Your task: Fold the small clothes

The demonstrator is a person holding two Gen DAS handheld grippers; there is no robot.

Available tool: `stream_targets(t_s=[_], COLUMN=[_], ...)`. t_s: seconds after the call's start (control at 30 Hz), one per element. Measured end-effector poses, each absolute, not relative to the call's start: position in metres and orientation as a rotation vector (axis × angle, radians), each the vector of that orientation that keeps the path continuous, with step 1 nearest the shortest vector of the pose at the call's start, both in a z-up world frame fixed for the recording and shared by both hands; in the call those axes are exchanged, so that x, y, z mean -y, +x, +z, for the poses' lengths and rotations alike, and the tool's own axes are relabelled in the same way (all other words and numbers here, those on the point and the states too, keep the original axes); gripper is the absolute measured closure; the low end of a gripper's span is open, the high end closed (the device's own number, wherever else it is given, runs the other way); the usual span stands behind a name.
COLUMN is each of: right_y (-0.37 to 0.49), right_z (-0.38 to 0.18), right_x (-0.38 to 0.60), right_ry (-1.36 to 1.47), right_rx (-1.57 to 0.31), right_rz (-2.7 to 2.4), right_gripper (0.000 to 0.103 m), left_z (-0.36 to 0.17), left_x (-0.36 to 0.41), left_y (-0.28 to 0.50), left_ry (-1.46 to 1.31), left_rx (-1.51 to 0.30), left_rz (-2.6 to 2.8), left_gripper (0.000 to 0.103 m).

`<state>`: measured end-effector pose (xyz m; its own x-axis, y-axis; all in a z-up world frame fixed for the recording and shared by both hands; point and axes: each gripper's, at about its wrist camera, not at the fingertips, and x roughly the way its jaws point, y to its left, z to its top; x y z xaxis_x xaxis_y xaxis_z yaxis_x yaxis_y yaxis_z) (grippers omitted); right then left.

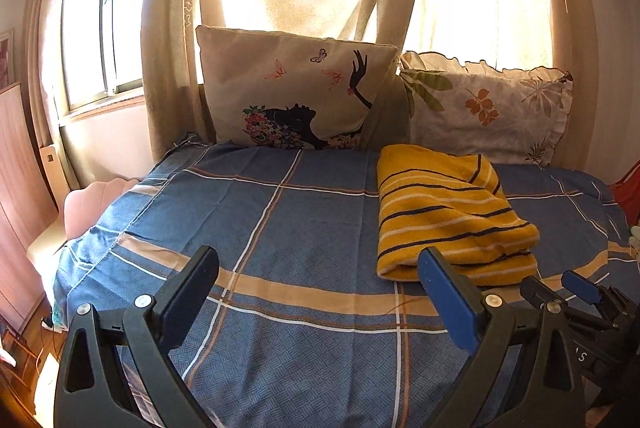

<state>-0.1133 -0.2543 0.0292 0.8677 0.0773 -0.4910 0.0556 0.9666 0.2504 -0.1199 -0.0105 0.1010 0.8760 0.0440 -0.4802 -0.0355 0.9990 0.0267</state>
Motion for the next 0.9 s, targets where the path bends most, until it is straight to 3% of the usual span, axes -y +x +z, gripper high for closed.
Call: stream_targets(t_s=[0.37,0.9], right_y=[-0.114,-0.112], right_z=[0.025,0.026], right_x=[0.253,0.241], right_ry=[0.248,0.184], right_rx=[-0.514,-0.522], right_rz=[-0.037,-0.069], right_gripper=[0.021,0.017], left_z=[0.079,0.062], left_x=[-0.007,0.001], left_y=[-0.108,-0.104], left_ry=[-0.109,-0.045], left_rx=[-0.611,-0.679], left_rz=[-0.008,-0.014], left_gripper=[0.004,0.004])
